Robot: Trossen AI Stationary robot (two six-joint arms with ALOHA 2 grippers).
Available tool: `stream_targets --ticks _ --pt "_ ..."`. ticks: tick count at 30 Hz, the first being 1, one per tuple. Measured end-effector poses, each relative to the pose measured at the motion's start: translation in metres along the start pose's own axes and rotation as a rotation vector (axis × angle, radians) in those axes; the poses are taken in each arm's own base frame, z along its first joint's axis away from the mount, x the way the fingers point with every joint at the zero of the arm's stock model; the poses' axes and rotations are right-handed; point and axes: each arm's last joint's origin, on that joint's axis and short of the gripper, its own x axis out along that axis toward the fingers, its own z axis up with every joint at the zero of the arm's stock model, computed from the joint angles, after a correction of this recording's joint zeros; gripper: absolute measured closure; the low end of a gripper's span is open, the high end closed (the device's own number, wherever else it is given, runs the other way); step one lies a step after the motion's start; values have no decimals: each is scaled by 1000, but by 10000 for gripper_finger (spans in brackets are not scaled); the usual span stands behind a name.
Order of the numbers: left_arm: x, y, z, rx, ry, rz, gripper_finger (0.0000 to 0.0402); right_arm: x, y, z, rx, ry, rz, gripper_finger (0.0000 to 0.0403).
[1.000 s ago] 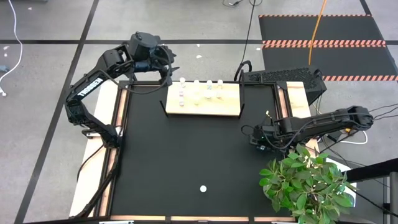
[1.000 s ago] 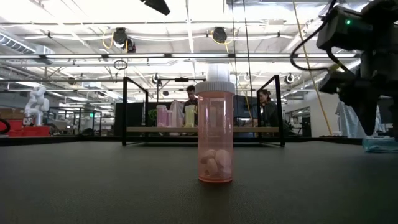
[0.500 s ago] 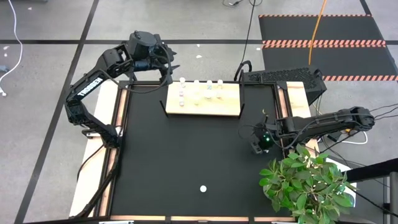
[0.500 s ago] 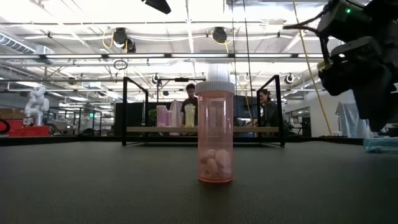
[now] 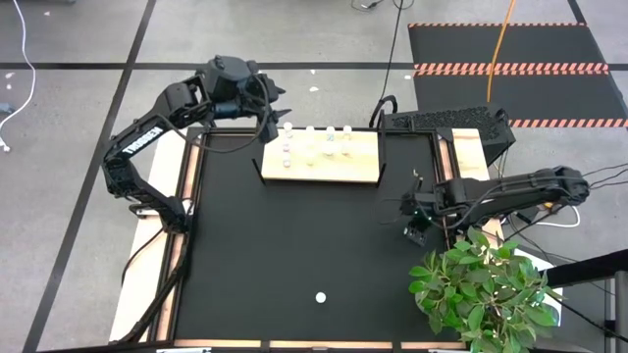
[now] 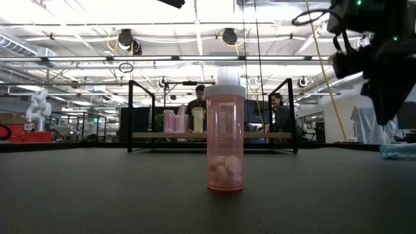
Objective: Pick and place medicine bottles onto shelf by color
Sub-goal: Put the blue pill bottle on the shelf aligned with the other blue pill bottles
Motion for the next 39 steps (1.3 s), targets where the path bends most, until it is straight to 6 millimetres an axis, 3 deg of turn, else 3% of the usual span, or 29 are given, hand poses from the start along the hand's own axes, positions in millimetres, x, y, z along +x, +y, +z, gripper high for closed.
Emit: stream_targets --ticks 10,17,28,39 --pt "-1 -5 2 -67 -5 -14 169 29 -2 1 -119 87 -40 203" --pt "-1 -5 2 -116 -4 -13 169 41 -1 4 -94 116 -58 199" --pt "-1 -9 3 -140 -6 -24 169 62 -3 4 -22 198 -95 246" --pt "-2 -14 5 -156 -11 -41 170 53 -8 5 232 143 -62 331"
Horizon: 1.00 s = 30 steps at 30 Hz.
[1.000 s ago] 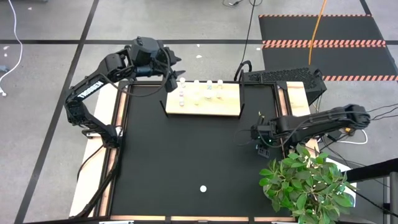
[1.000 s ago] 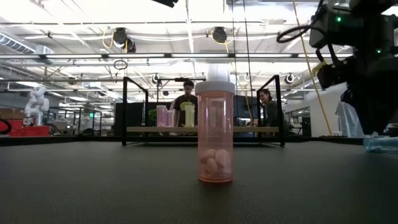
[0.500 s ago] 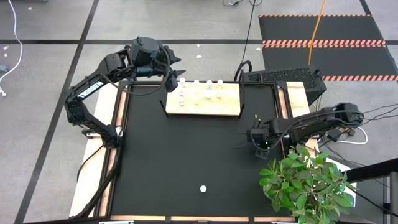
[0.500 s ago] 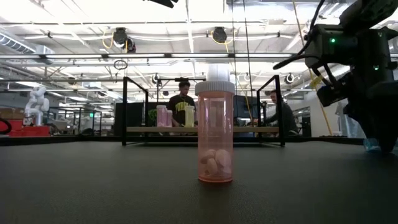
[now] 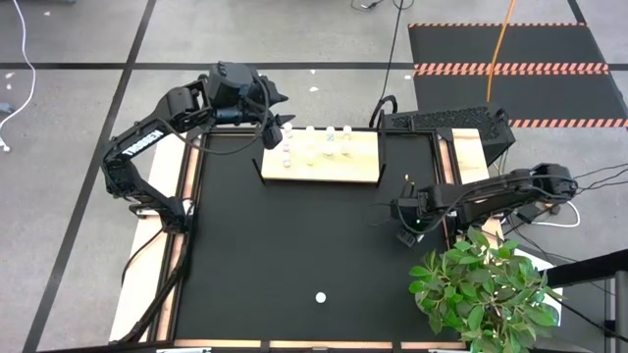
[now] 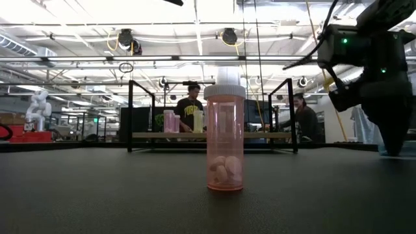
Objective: Pick and place medicine bottles onto shelf by color
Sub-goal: Put the blue pill bottle on the shelf aligned with the other blue pill bottles
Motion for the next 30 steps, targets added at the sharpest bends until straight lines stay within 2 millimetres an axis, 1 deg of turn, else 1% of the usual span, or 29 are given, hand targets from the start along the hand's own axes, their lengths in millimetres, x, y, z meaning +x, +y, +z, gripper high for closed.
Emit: stream_targets --ticks 4,7,10,14,17,20,22,24,27,30 --pt "-1 -6 1 -4 -4 -16 170 -9 0 1 136 -8 123 322" --pt "-2 -12 2 39 -9 -28 170 -20 4 5 254 -44 288 312" --pt "-3 -22 4 127 -14 -30 170 -36 10 12 386 -126 482 312" --pt "-8 -43 7 283 -37 -72 170 -63 18 25 526 -267 781 312" --pt "-13 -60 10 394 -71 -117 170 -84 24 34 620 -330 1014 312" --pt "-19 -79 16 507 -143 -157 170 -101 28 42 735 -396 1209 312" --pt "-24 -91 21 591 -212 -172 170 -110 30 48 819 -437 1327 312" --pt "-29 -102 26 665 -284 -184 170 -118 31 54 868 -479 1445 312" --pt "-21 -121 32 733 -358 -196 170 -128 33 63 913 -536 1625 312" --pt "2 -140 35 791 -390 -195 170 -136 38 69 878 -578 1756 312"
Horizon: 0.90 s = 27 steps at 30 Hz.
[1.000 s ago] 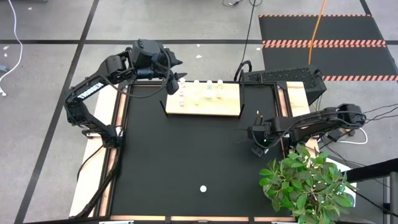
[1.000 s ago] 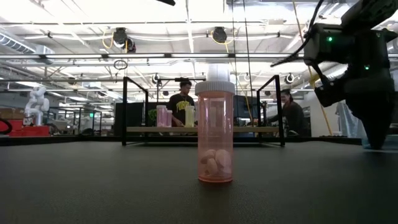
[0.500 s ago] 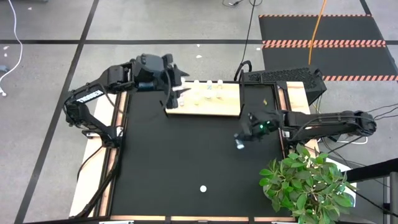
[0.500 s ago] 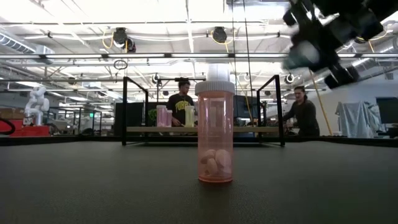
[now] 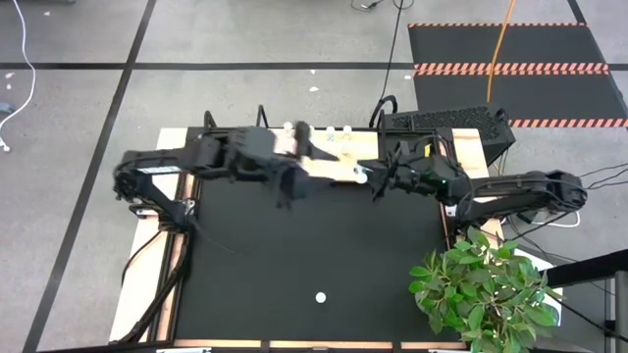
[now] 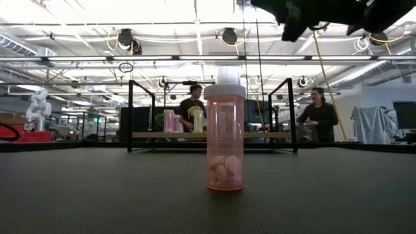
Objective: Pick and place medicine bottles onto shelf by color
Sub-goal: Put the blue pill bottle on the shelf aligned with the other blue pill bottles
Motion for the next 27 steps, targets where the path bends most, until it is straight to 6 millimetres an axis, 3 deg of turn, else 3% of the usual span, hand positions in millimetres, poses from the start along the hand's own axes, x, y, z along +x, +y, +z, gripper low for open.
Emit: stream_targets --ticks 8,14,21,27 --pt "57 -26 1 142 -13 -15 169 16 9 -9 -20 158 29 312" --pt "64 -31 1 192 -10 -25 170 14 21 -15 -58 226 127 312" --pt "66 -14 -3 166 -58 72 170 13 20 -17 -67 284 97 312" --pt "78 -14 -11 187 -145 -4 170 13 20 -17 -56 313 81 312"
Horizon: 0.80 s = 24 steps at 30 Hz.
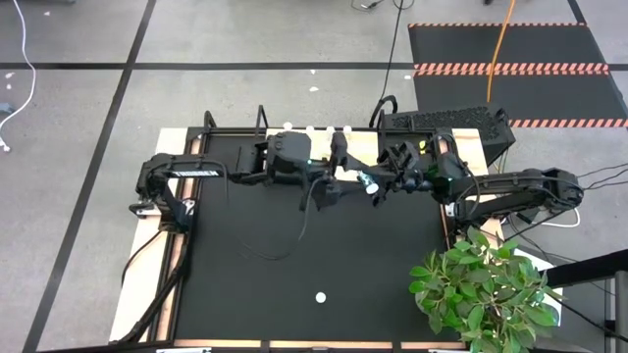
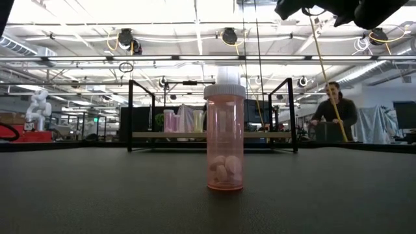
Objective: Pick and place medicine bottles onto shelf by color
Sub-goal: Put the blue pill bottle on the shelf aligned with the other blue pill bottles
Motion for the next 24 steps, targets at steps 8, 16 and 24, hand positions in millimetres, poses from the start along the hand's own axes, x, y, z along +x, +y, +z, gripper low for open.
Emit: stream_targets --ticks 8,16,24 --pt "21 -14 -8 67 24 -32 170 0 1 0 -4 -5 16 312" --pt "19 -5 -14 57 35 16 218 0 2 0 -6 -7 28 312" --pt "18 -3 -17 59 43 22 312 0 2 0 7 -3 25 312"
